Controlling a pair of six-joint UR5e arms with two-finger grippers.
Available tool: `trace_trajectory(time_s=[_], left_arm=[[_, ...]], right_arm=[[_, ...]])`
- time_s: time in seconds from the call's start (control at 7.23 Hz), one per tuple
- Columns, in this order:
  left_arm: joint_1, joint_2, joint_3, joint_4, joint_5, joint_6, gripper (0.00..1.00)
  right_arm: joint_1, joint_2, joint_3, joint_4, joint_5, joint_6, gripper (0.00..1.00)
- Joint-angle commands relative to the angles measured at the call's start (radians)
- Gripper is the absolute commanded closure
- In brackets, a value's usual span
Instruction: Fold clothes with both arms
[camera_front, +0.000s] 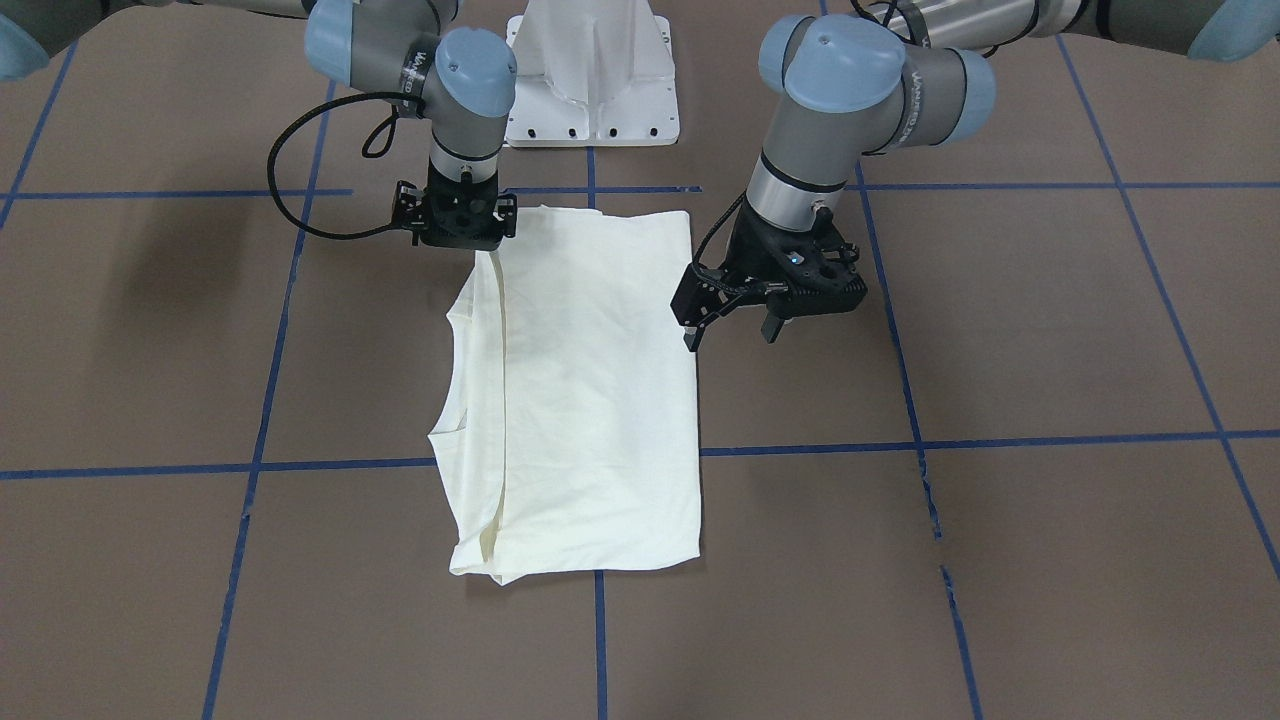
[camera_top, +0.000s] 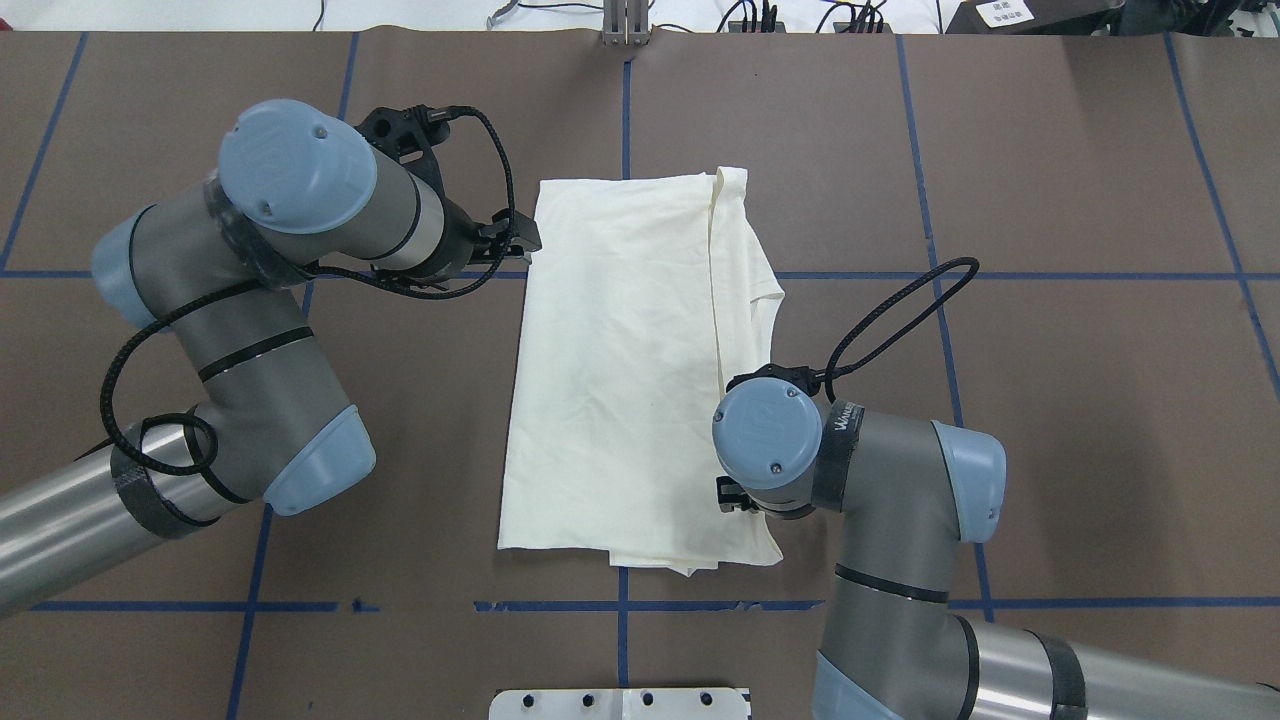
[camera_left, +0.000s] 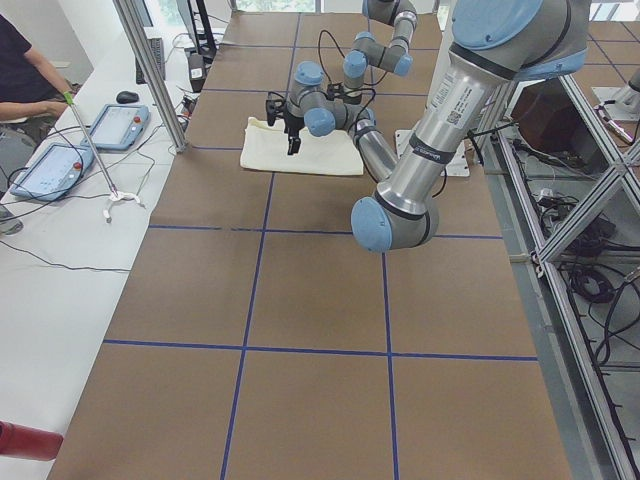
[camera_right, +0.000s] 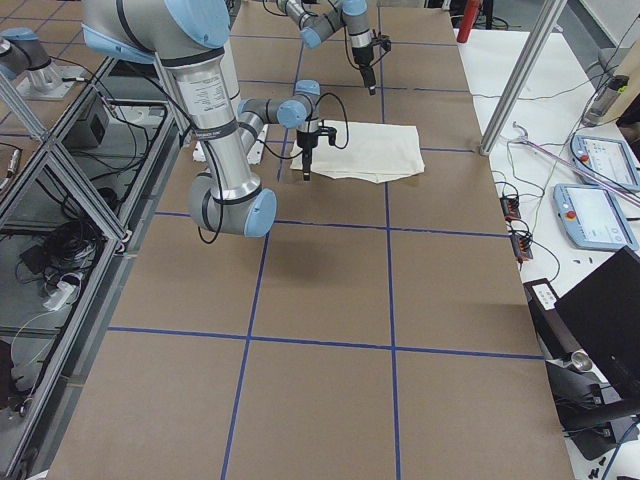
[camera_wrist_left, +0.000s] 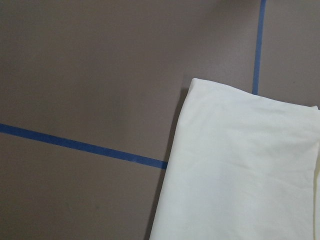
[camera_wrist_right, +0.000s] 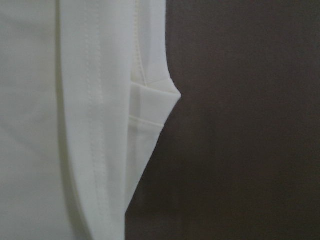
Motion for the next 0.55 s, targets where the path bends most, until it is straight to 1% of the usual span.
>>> trace_trajectory(time_s=[0.0,0.28,0.41], left_arm=[[0.015,0.0,0.001,-0.002,0.002,-0.009,0.0],[0.021,0.0,0.001,-0.002,0.002,-0.012,0.0],[0.019,0.0,-0.001,-0.002,0.001,-0.01,0.0]], right_arm=[[0.023,-0.029,0.004,-0.005,0.0,-0.023,0.0],[0.051,-0.05,0.007,-0.005,-0.001,-0.052,0.0],[0.069,-0.047,0.037,-0.02,0.002,-0.063,0.0]])
